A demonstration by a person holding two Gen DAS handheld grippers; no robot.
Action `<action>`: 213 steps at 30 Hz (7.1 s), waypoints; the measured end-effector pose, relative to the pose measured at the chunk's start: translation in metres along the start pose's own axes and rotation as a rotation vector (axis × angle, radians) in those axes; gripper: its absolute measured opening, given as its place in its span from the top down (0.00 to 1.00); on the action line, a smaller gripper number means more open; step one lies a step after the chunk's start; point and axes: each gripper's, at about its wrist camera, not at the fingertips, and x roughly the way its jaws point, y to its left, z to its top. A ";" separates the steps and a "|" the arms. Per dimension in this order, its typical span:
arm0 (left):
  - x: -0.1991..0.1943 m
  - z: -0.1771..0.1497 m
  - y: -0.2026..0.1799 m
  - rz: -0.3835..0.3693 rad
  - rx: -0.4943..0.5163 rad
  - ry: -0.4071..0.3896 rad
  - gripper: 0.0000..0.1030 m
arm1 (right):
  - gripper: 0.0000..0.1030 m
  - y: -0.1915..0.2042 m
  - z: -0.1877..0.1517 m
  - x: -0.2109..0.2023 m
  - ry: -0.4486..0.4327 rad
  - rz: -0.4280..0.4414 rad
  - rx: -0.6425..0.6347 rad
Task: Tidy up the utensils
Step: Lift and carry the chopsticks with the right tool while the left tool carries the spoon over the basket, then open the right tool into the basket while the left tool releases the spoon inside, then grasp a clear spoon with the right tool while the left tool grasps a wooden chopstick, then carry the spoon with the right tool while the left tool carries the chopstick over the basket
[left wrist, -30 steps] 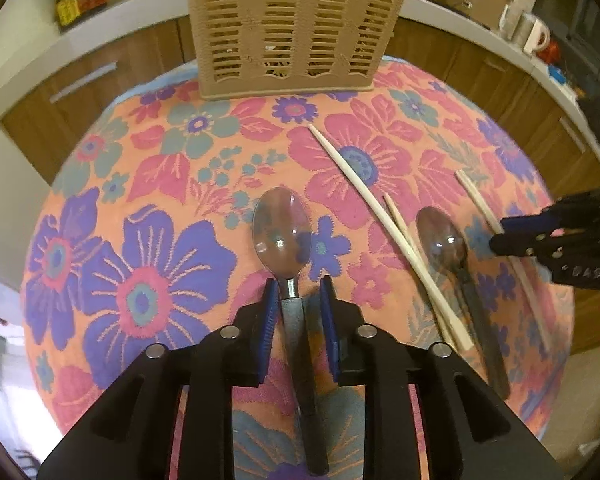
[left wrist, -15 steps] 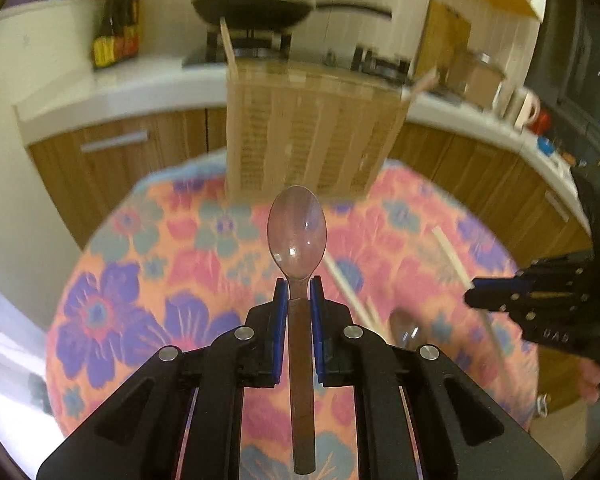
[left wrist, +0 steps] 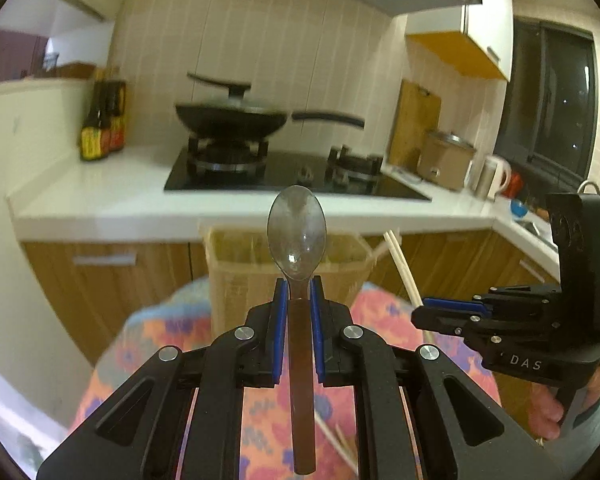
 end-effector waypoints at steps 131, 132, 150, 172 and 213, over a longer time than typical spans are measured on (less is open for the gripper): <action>0.111 -0.141 -0.001 0.025 -0.147 0.524 0.71 | 0.99 -0.007 -0.185 0.002 0.172 -0.053 0.309; 0.112 -0.143 -0.007 0.048 -0.116 0.524 0.71 | 0.99 -0.010 -0.186 0.002 0.176 -0.063 0.314; 0.045 -0.164 0.012 0.051 -0.059 0.556 0.96 | 0.67 -0.049 -0.191 0.012 0.275 -0.135 0.382; 0.065 -0.161 -0.023 0.142 0.185 0.595 0.96 | 0.91 -0.024 -0.156 0.053 0.502 -0.254 0.116; 0.049 0.087 0.009 -0.023 -0.074 -0.333 0.96 | 0.91 -0.014 0.094 -0.018 -0.575 -0.167 0.014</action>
